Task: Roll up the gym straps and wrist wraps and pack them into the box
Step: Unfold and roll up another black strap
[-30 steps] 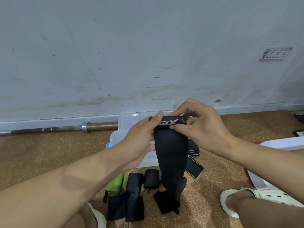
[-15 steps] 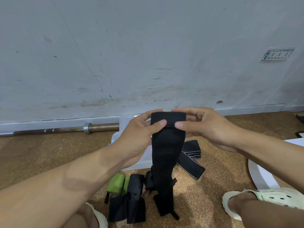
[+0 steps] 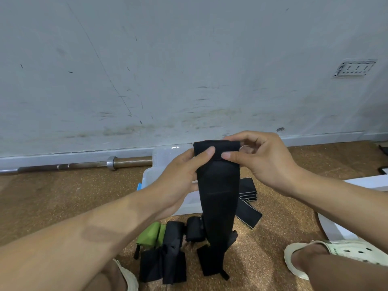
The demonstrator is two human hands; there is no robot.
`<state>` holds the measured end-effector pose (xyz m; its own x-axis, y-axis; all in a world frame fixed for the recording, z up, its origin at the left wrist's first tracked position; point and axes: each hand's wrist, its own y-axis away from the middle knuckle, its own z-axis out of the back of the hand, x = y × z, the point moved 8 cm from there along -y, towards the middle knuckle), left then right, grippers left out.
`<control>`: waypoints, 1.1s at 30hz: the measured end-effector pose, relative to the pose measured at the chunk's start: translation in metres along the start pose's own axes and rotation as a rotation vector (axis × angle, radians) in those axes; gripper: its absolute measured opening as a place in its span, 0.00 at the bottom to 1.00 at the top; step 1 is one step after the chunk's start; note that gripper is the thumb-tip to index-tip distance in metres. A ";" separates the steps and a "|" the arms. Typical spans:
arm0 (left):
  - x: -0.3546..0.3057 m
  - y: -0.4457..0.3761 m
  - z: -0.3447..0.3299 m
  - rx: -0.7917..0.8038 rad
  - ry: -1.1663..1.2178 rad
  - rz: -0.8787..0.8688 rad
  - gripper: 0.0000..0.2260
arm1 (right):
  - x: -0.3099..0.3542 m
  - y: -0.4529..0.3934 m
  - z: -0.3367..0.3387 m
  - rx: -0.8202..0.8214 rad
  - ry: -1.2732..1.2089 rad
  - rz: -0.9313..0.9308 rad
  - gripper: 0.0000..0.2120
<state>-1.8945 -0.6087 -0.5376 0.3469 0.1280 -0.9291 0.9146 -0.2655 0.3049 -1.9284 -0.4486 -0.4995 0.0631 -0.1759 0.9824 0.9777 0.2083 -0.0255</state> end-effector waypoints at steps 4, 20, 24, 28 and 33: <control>0.002 -0.001 0.001 -0.003 0.010 0.053 0.20 | 0.002 0.000 -0.002 -0.015 0.061 0.074 0.12; -0.014 -0.005 0.014 -0.059 0.021 -0.103 0.19 | -0.020 0.002 -0.026 0.252 -0.203 -0.261 0.21; -0.014 -0.003 0.014 -0.065 -0.007 -0.115 0.23 | -0.015 0.003 -0.020 0.178 -0.192 -0.190 0.18; -0.010 -0.003 0.015 -0.078 0.010 -0.074 0.22 | -0.008 0.001 -0.015 0.103 -0.164 -0.101 0.16; -0.001 -0.002 0.008 0.006 0.023 0.059 0.22 | -0.007 -0.002 -0.010 0.050 -0.057 0.007 0.16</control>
<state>-1.8981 -0.6159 -0.5385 0.4048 0.1343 -0.9045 0.8913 -0.2790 0.3574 -1.9288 -0.4578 -0.5081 0.0566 -0.1197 0.9912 0.9661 0.2571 -0.0241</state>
